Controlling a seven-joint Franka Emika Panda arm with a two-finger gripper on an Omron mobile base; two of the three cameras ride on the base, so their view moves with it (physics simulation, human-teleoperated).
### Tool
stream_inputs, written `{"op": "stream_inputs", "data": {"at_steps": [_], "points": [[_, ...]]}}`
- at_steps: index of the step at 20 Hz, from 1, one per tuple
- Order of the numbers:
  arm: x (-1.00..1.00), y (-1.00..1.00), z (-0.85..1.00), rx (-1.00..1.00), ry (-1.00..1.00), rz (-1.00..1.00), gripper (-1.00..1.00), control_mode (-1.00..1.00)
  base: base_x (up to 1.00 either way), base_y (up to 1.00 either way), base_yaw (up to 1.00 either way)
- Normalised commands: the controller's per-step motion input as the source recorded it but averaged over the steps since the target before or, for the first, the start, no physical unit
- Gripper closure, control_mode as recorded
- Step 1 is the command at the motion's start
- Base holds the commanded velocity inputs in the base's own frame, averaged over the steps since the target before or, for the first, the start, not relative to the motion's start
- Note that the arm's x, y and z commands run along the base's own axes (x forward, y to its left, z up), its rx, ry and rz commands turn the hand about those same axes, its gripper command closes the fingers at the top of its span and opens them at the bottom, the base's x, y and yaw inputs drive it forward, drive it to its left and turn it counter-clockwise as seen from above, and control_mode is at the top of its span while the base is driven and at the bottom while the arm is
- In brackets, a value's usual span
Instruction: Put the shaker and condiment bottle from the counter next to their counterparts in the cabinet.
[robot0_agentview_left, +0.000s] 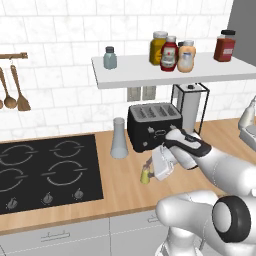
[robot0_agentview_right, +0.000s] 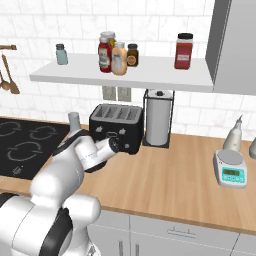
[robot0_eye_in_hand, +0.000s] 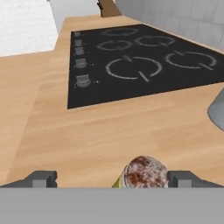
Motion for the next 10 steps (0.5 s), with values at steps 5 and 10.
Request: {"op": "stream_inputs", "data": {"at_steps": [5, 10], "points": [[0.0, 0.0, -0.2, -0.01, -0.07, 0.0, -1.0, -1.0, 0.0, 0.0, 0.0], [0.0, 0.0, -0.17, 0.0, -0.04, 0.0, -1.0, -1.0, 0.0, 0.0, 0.0]]}}
